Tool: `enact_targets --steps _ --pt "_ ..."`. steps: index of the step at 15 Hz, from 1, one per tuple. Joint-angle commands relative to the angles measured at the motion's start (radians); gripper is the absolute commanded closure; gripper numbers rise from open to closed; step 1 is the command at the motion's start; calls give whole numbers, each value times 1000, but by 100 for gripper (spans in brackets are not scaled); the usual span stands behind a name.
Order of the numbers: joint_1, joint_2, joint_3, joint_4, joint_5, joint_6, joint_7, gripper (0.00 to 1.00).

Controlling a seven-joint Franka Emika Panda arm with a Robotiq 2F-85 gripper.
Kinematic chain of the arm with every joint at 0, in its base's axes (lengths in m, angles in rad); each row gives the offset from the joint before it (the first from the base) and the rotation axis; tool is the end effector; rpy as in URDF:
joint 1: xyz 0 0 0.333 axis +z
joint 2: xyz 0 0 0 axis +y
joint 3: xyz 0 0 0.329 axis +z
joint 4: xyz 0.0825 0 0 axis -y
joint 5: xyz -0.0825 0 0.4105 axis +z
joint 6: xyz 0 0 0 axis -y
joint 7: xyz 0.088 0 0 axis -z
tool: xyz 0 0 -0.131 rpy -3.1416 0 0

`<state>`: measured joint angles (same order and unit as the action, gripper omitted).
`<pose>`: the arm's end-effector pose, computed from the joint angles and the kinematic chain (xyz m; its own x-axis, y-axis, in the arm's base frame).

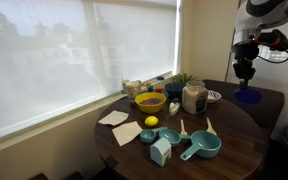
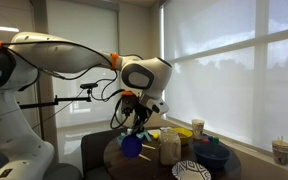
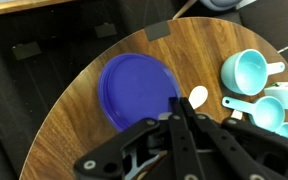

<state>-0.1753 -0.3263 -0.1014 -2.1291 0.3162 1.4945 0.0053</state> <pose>0.4310 -0.0816 0.5127 0.9256 -0.2280 -0.3021 -0.3263 -0.8852 -0.3316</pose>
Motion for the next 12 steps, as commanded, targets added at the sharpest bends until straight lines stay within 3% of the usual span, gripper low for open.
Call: enact_targets --steps 1,7,10,12 --pt "29 -14 11 -69 -103 116 -49 99" --pt "72 -34 10 -242 -43 506 -66 99" --pt "98 -29 8 -287 -4 591 -57 99" --pt "113 -23 5 -294 19 580 -56 99"
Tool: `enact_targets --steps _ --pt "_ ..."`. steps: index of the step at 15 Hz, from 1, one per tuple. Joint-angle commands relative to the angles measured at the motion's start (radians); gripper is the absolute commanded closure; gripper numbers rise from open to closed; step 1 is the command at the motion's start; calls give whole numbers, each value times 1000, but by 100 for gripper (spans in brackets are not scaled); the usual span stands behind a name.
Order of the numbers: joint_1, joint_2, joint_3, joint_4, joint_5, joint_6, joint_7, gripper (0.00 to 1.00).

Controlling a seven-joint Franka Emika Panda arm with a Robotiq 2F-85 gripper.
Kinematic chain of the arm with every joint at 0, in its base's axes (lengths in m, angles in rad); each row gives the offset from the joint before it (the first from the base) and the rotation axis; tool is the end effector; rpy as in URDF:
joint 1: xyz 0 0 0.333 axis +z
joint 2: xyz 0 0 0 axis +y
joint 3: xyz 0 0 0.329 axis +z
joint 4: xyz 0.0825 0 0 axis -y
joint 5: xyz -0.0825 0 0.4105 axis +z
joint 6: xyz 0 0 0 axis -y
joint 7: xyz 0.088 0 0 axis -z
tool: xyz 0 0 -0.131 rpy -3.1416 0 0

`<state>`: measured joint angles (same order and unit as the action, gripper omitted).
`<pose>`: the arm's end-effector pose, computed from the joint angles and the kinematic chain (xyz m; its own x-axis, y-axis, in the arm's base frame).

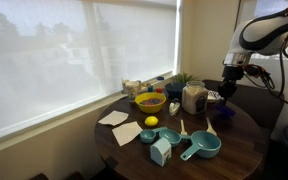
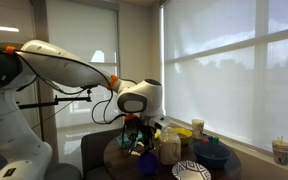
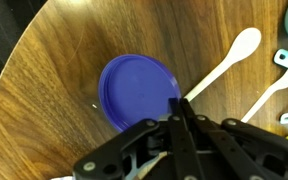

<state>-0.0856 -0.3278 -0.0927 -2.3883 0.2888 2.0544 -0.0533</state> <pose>0.4583 -0.0613 0.4220 0.9678 -0.2515 -0.0134 -0.2451 -0.9280 -0.2807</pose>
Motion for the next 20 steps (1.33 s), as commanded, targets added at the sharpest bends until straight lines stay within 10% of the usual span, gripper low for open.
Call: enact_targets --steps 1,2,3,14,20 --pt "28 -21 -3 -38 52 15 2 99" --pt "29 -22 -1 -46 52 22 4 99" --pt "32 -25 3 -54 47 44 -3 70" --pt "55 -112 3 108 -59 -143 -89 2" --pt "53 -150 14 283 -236 -359 -167 0"
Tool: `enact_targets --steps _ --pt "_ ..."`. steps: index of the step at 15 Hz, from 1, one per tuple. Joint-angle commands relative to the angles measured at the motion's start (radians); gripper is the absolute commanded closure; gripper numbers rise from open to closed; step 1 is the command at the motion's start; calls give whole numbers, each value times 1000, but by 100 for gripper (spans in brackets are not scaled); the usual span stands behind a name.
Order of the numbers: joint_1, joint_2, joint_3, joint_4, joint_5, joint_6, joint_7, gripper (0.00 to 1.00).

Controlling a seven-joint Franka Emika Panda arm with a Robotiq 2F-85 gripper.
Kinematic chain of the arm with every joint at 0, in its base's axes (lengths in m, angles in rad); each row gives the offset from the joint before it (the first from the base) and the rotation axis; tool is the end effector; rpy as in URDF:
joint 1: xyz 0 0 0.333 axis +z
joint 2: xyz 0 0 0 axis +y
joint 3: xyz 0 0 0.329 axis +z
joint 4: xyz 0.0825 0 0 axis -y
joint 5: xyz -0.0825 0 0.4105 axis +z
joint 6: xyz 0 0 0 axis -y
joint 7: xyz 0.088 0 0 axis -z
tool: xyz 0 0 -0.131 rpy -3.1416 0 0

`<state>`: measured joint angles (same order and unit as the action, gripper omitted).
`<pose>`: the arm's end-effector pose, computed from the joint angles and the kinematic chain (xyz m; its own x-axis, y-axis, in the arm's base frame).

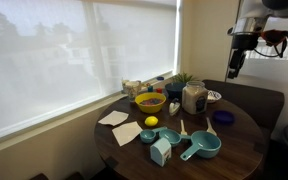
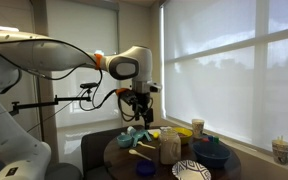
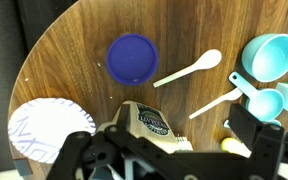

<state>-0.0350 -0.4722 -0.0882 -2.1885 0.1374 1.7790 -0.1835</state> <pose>0.4363 -0.0438 0.5612 0.9954 0.0369 0.0889 0.0510 -0.9855 -0.1615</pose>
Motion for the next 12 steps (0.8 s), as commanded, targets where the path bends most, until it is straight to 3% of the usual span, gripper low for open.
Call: enact_targets --steps 1,5,6,12 --pt "2 -8 10 101 -112 -93 -49 0" --pt "2 -12 9 164 -166 -141 -50 0" --pt "8 -15 -1 129 -138 -96 -47 0" --pt "7 -14 -2 129 -138 -100 -47 0"
